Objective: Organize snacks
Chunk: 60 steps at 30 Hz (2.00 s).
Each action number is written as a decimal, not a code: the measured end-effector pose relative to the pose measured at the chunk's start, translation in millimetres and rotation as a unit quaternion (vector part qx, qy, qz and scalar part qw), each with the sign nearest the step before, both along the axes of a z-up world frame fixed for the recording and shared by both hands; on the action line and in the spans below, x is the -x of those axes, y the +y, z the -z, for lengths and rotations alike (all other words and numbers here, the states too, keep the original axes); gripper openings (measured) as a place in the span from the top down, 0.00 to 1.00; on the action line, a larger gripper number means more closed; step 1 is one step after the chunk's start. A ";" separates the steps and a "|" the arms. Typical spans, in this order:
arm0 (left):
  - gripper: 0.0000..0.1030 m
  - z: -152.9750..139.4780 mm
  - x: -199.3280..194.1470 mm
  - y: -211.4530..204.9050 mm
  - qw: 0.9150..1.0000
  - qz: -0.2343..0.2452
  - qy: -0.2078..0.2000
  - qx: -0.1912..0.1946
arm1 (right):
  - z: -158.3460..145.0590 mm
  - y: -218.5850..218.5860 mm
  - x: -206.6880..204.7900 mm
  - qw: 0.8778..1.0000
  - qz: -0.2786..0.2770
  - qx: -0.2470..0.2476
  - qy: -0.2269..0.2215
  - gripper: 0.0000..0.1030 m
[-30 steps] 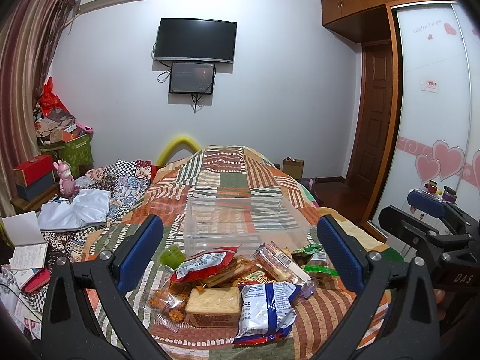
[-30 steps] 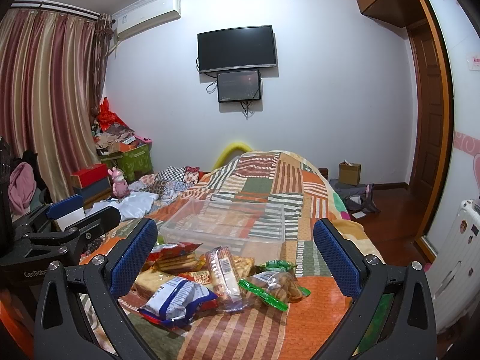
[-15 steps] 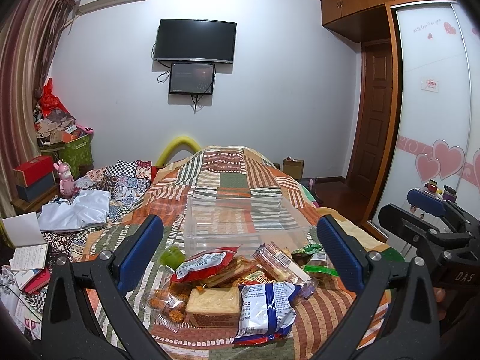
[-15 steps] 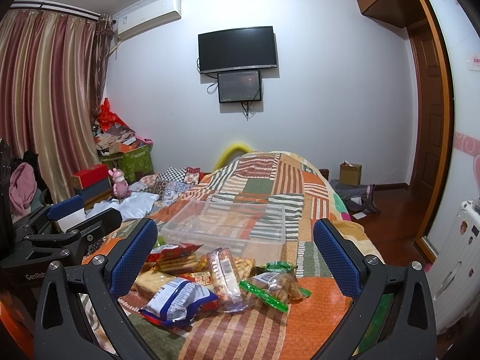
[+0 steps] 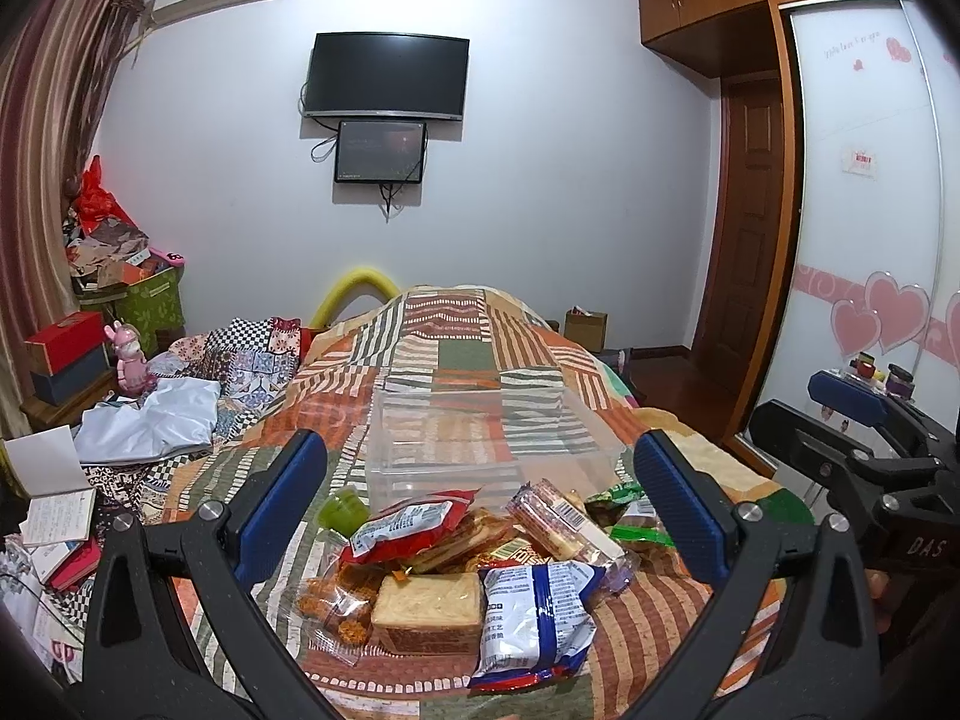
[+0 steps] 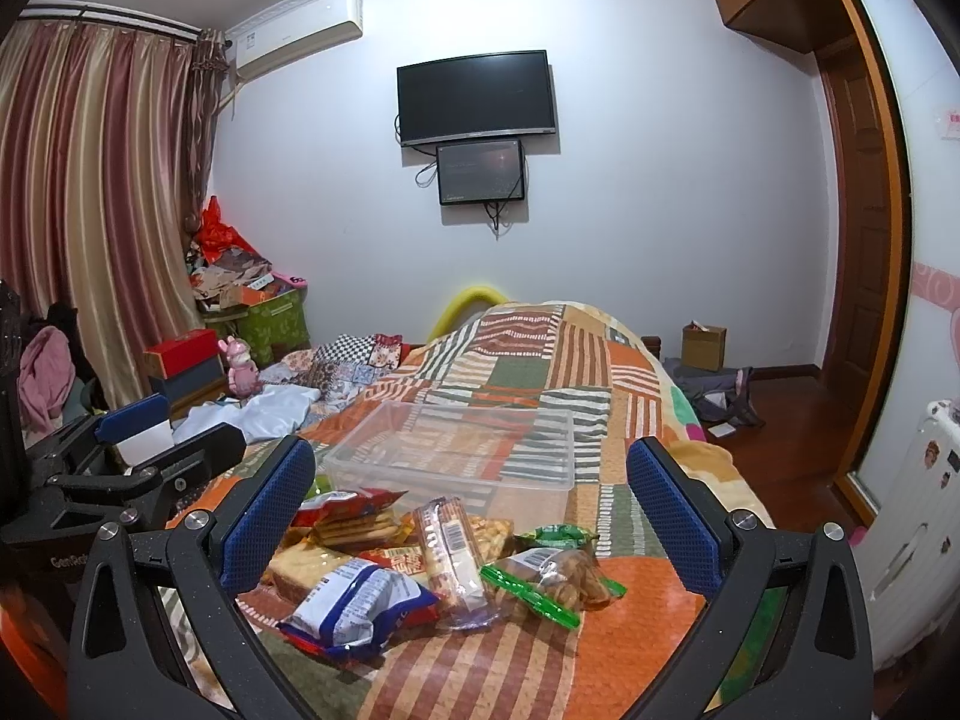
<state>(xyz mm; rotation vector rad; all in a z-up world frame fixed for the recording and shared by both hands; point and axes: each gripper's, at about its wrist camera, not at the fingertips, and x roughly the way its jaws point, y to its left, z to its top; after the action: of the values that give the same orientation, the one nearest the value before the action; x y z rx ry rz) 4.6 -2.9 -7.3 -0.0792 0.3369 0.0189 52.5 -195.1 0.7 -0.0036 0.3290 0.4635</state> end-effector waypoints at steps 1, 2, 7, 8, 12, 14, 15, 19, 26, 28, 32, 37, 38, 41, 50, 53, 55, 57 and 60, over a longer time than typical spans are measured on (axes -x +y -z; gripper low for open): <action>0.00 1.1 -2.1 0.0 1.000 0.000 0.003 -0.001 | 1.0 1.3 -0.7 1.000 -0.001 0.000 0.001 0.00; 0.00 3.0 -5.2 0.3 1.000 0.000 0.007 -0.001 | 2.7 2.2 -3.0 1.000 -0.003 0.001 0.004 0.00; 0.00 13.9 -21.3 4.3 0.999 -0.003 0.035 0.006 | 12.2 2.9 -17.8 1.000 -0.006 0.003 0.023 0.00; 0.00 16.7 -25.6 5.7 0.999 -0.003 0.042 0.008 | 14.8 1.3 -20.5 1.000 -0.005 0.004 0.026 0.00; 0.00 30.9 -42.7 8.9 0.997 -0.003 0.072 0.011 | 25.8 -0.6 -33.7 0.999 -0.007 0.014 0.048 0.00; 0.00 38.7 -51.2 9.6 0.996 -0.002 0.088 0.013 | 32.4 -2.0 -41.5 0.998 -0.010 0.019 0.063 0.00; 0.00 43.3 -55.8 10.2 0.995 -0.002 0.097 0.012 | 35.7 -2.8 -44.8 0.997 -0.010 0.021 0.068 0.00; 0.00 58.2 -71.0 14.5 0.992 -0.008 0.123 0.008 | 51.3 -7.2 -58.1 0.995 -0.004 0.032 0.092 0.00; 0.00 83.5 -94.0 25.3 0.986 -0.019 0.164 0.001 | 79.7 -19.4 -79.4 0.988 0.009 0.044 0.146 0.00; 0.00 91.6 -99.8 29.0 0.984 -0.022 0.175 0.001 | 89.3 -25.0 -83.9 0.985 0.011 0.042 0.168 0.00; 0.00 106.4 -111.6 38.0 0.980 -0.031 0.195 0.007 | 104.8 -34.0 -90.7 0.978 0.010 0.029 0.206 0.00; 0.13 118.8 -123.6 43.4 0.977 -0.035 0.209 0.007 | 115.5 -32.8 -92.5 0.975 0.002 0.034 0.222 0.00; 0.16 122.7 -127.4 45.3 0.976 -0.034 0.216 0.010 | 116.7 -30.2 -93.7 0.974 0.000 0.038 0.223 0.00; 0.20 129.1 -133.0 49.5 0.974 -0.035 0.222 0.019 | 121.3 -23.8 -95.6 0.973 -0.005 0.050 0.224 0.00; 0.41 127.3 -134.2 53.1 0.979 -0.029 0.202 0.021 | 125.2 -19.2 -104.7 0.971 -0.019 0.051 0.231 0.17; 0.47 125.4 -133.4 57.7 0.979 -0.027 0.201 0.029 | 125.4 -18.0 -104.4 0.972 -0.022 0.055 0.227 0.24; 0.48 123.8 -131.3 59.7 0.979 -0.028 0.199 0.032 | 123.9 -17.8 -102.9 0.973 -0.023 0.057 0.222 0.29; 0.50 121.0 -128.1 60.5 0.980 -0.031 0.194 0.032 | 123.2 -17.1 -101.5 0.974 -0.023 0.060 0.219 0.32; 0.55 116.2 -123.2 59.2 0.982 -0.031 0.185 0.031 | 120.1 -16.6 -99.2 0.975 -0.024 0.060 0.212 0.42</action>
<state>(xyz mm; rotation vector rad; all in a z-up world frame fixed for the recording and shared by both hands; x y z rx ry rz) 127.8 56.3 -123.5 -0.1483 0.7076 0.0848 151.7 -211.8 -119.3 -0.0311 0.7781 0.4906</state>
